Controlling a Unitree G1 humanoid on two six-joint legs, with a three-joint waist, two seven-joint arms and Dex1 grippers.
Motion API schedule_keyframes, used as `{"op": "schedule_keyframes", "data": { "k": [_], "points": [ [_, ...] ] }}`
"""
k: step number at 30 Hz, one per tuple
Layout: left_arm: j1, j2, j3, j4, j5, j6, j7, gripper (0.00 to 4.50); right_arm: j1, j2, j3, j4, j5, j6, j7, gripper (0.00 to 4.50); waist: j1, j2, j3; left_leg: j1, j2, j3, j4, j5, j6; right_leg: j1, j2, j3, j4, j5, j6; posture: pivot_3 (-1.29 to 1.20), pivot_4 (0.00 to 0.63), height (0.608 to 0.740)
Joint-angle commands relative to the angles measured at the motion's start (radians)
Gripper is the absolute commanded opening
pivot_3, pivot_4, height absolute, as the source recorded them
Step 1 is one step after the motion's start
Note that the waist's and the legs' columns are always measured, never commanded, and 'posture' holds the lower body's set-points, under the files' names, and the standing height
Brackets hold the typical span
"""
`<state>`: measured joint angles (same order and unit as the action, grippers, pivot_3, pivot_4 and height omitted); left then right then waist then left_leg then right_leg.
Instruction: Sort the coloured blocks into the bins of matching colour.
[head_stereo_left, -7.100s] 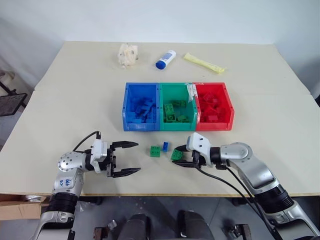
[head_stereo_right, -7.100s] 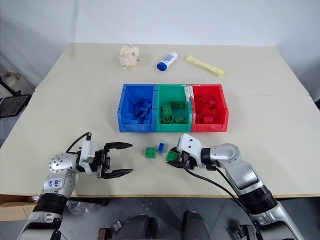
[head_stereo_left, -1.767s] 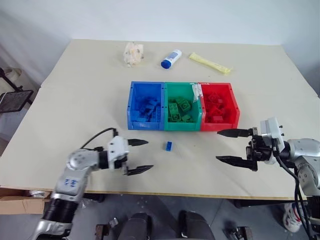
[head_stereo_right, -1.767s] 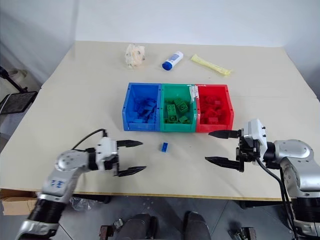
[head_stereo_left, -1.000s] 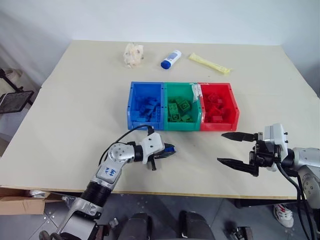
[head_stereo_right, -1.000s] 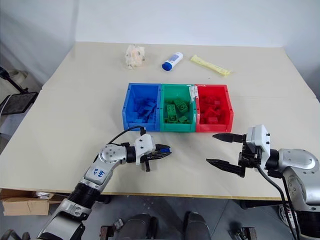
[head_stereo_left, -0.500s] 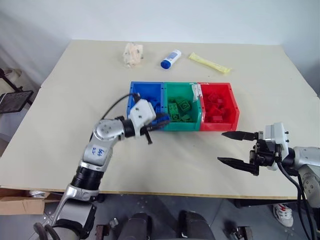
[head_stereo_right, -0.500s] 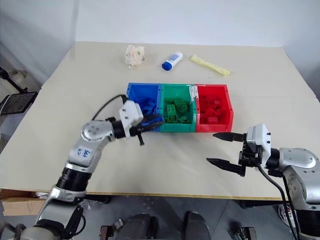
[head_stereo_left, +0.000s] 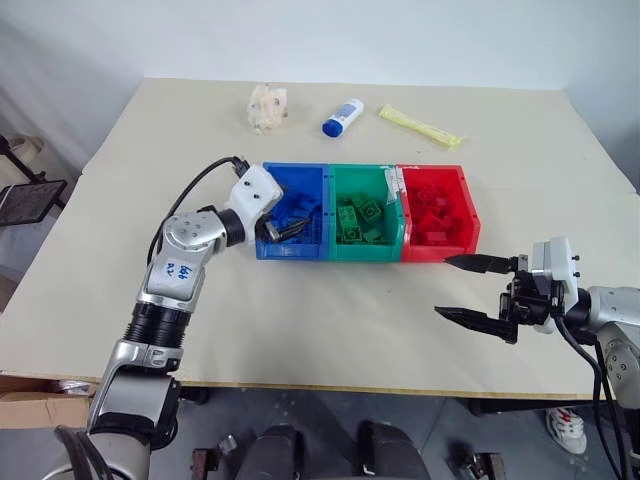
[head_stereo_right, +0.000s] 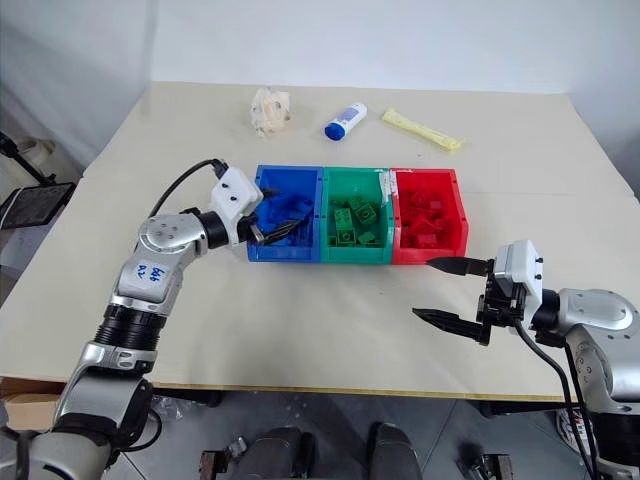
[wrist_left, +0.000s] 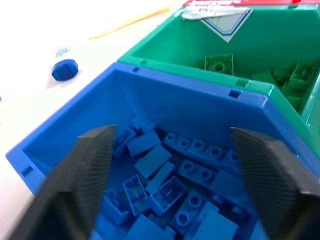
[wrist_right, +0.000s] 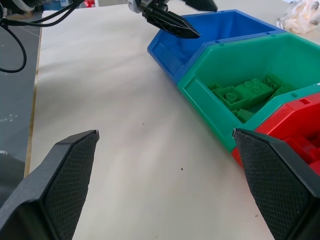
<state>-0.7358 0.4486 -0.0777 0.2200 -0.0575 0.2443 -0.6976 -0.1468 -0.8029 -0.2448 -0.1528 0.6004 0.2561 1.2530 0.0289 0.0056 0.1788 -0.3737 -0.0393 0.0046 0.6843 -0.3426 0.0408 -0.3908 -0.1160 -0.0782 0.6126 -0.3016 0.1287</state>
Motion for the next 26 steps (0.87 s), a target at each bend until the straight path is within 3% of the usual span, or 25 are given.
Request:
{"op": "schedule_keyframes", "data": {
  "k": [1,5,9,14,26],
  "points": [
    [0.022,0.029,0.038,-0.084,-0.09,-0.003,-0.095,4.47,-0.017,-0.006,-0.017,0.002,0.01,-0.009,0.002,4.5,-0.002,0.0,0.0,0.0,0.0,0.0,0.0,0.0,0.0,0.0,0.0,0.0,0.0,0.0,0.0,0.0,0.15,0.74],
    [0.129,0.099,0.089,-0.199,-0.231,0.01,-0.26,4.47,-0.033,-0.017,-0.013,0.026,0.007,-0.01,0.02,4.5,-0.009,0.0,0.0,0.0,0.001,0.001,0.0,0.0,-0.001,-0.001,-0.001,0.001,0.0,0.0,0.0,0.0,0.15,0.74],
    [0.22,0.158,0.215,-0.206,-0.349,0.0,-0.326,4.47,-0.05,-0.041,-0.013,0.071,-0.002,-0.013,0.056,4.5,-0.008,0.0,0.0,0.0,0.003,0.0,0.0,0.0,-0.001,-0.001,-0.001,0.002,0.0,0.0,0.0,0.0,0.15,0.74],
    [0.33,0.23,0.288,-0.208,-0.367,-0.016,-0.341,4.47,-0.069,-0.073,-0.013,0.132,-0.015,-0.017,0.098,4.5,-0.005,0.0,0.0,0.0,0.002,0.0,0.0,0.0,-0.001,0.0,-0.003,0.004,-0.001,0.0,0.0,0.0,0.15,0.74],
    [0.465,0.252,0.326,-0.177,-0.392,-0.115,-0.428,4.47,-0.062,-0.084,-0.025,0.17,-0.044,-0.014,0.105,4.5,-0.006,0.0,0.0,0.0,0.001,-0.003,0.0,0.0,-0.001,0.001,-0.007,0.004,-0.001,0.0,-0.001,0.0,0.15,0.74]
  ]
}}
